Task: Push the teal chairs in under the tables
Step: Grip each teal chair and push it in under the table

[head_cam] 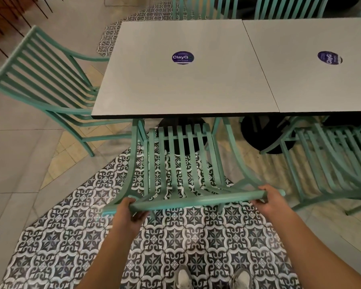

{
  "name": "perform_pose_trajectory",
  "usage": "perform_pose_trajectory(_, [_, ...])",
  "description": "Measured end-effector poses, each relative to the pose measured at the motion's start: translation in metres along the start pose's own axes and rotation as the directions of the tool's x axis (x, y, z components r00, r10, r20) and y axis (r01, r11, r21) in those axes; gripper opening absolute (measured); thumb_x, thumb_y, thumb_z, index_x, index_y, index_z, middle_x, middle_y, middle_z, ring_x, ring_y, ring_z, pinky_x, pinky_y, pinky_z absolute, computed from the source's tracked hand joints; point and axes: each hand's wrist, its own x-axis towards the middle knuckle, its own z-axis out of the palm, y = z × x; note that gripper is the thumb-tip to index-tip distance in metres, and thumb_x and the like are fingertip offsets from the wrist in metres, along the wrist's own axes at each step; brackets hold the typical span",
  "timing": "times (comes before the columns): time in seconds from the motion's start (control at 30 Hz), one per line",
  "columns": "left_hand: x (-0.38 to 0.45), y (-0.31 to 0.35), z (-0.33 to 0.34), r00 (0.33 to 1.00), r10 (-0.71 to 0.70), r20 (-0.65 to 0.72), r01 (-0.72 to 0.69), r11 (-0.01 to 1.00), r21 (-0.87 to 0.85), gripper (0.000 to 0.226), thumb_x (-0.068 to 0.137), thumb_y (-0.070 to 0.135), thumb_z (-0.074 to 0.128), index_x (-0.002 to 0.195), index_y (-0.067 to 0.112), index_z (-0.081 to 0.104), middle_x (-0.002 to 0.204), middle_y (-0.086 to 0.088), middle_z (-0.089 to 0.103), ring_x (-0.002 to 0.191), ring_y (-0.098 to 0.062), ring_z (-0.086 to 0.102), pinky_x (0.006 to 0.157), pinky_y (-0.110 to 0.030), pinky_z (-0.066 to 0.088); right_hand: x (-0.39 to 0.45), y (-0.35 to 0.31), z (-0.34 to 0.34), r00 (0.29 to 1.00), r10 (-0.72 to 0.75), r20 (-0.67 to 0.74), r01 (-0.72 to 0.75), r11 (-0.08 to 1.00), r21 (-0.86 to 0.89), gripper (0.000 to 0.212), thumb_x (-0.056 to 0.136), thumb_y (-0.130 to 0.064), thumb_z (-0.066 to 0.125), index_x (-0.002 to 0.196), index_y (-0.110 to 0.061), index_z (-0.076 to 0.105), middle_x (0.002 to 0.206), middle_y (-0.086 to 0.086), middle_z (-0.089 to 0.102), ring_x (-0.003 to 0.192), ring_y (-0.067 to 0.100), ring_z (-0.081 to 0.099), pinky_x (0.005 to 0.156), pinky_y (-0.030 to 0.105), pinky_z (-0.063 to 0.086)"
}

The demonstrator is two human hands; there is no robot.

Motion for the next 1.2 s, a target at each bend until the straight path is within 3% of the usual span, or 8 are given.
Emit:
perform_pose_trajectory(0.2, [0.0,0.0,0.005,0.999,0.011,-0.033,-0.011,1.0,-0.017,0.032,0.092,0.011,0.057,0.121,0.002,0.046,0.126,-0.024,0.053,0.112,-0.036,0.057,0.095,-0.05,0.051,0.002,-0.002,0.002,1.0,-0.005,-0.016,0.005,1.0,-0.013,0.011,0.09,-0.002,0.054,0.089,-0.005,0.044,0.103,0.016,0.048,0.091,0.029,0.055,0.093,0.045,0.05])
perform_pose_trajectory(0.33, [-0.001,-0.002,0.0,1.0,-0.002,-0.022,0.001,0.999,-0.034,0.028,0.093,0.012,0.057,0.118,0.003,0.049,0.12,-0.023,0.054,0.104,-0.036,0.059,0.082,-0.049,0.054,-0.002,0.002,0.003,0.999,-0.016,-0.031,0.015,1.0,-0.014,0.012,0.09,-0.001,0.053,0.085,-0.004,0.042,0.101,0.016,0.047,0.104,0.03,0.05,0.102,0.044,0.045])
perform_pose_trajectory(0.5, [-0.011,-0.015,0.0,1.0,-0.003,-0.03,0.002,0.999,-0.038,0.017,0.092,0.009,0.056,0.108,0.003,0.05,0.116,-0.024,0.055,0.105,-0.037,0.058,0.093,-0.052,0.051,-0.011,-0.005,-0.006,0.998,-0.013,-0.059,0.011,1.0,-0.025,0.013,0.091,0.0,0.052,0.083,-0.005,0.042,0.094,0.016,0.047,0.105,0.031,0.051,0.102,0.045,0.045])
perform_pose_trajectory(0.57, [-0.017,-0.021,0.001,1.0,-0.005,-0.025,0.004,1.0,-0.029,0.012,0.093,0.009,0.054,0.103,0.003,0.049,0.115,-0.025,0.054,0.104,-0.037,0.058,0.092,-0.05,0.05,-0.01,-0.007,-0.012,0.998,0.001,-0.055,-0.001,1.0,-0.014,0.013,0.091,-0.001,0.052,0.084,-0.006,0.042,0.1,0.016,0.049,0.104,0.03,0.052,0.097,0.042,0.049])
perform_pose_trajectory(0.7, [-0.018,-0.03,0.006,1.0,-0.001,0.018,0.002,1.0,-0.026,0.027,0.094,0.008,0.051,0.12,0.005,0.043,0.111,-0.026,0.054,0.098,-0.036,0.059,0.079,-0.048,0.05,-0.001,-0.01,-0.029,1.0,0.004,0.003,-0.004,0.999,-0.043,0.009,0.093,-0.005,0.05,0.085,-0.007,0.046,0.107,0.015,0.05,0.099,0.026,0.056,0.059,0.032,0.06])
perform_pose_trajectory(0.83, [-0.023,-0.037,0.012,0.998,-0.003,0.055,0.003,1.0,-0.007,0.017,0.095,0.01,0.052,0.111,0.007,0.048,0.111,-0.025,0.055,0.101,-0.036,0.058,0.08,-0.05,0.051,0.003,-0.016,-0.042,1.0,-0.004,-0.004,0.004,1.0,0.006,0.007,0.092,-0.002,0.051,0.089,-0.006,0.047,0.121,0.02,0.049,0.111,0.031,0.054,0.089,0.043,0.054])
perform_pose_trajectory(1.07, [-0.012,-0.037,0.005,0.995,0.094,-0.026,-0.092,0.995,0.046,0.026,0.091,0.02,0.062,0.112,0.009,0.05,0.107,-0.02,0.057,0.096,-0.035,0.06,0.056,-0.045,0.06,0.0,-0.016,-0.056,0.997,-0.044,0.062,0.044,0.999,0.003,0.011,0.091,-0.014,0.059,0.09,-0.009,0.049,0.102,0.014,0.053,0.093,0.027,0.056,0.067,0.041,0.059])
perform_pose_trajectory(1.2, [-0.007,-0.026,0.004,0.997,0.056,-0.059,-0.055,0.998,0.027,0.025,0.089,0.02,0.064,0.107,0.007,0.053,0.104,-0.019,0.057,0.092,-0.032,0.059,0.066,-0.039,0.059,-0.003,-0.019,-0.054,0.998,-0.019,0.065,0.017,1.0,0.026,0.013,0.091,-0.012,0.059,0.089,-0.007,0.047,0.097,0.014,0.052,0.09,0.027,0.057,0.06,0.041,0.059])
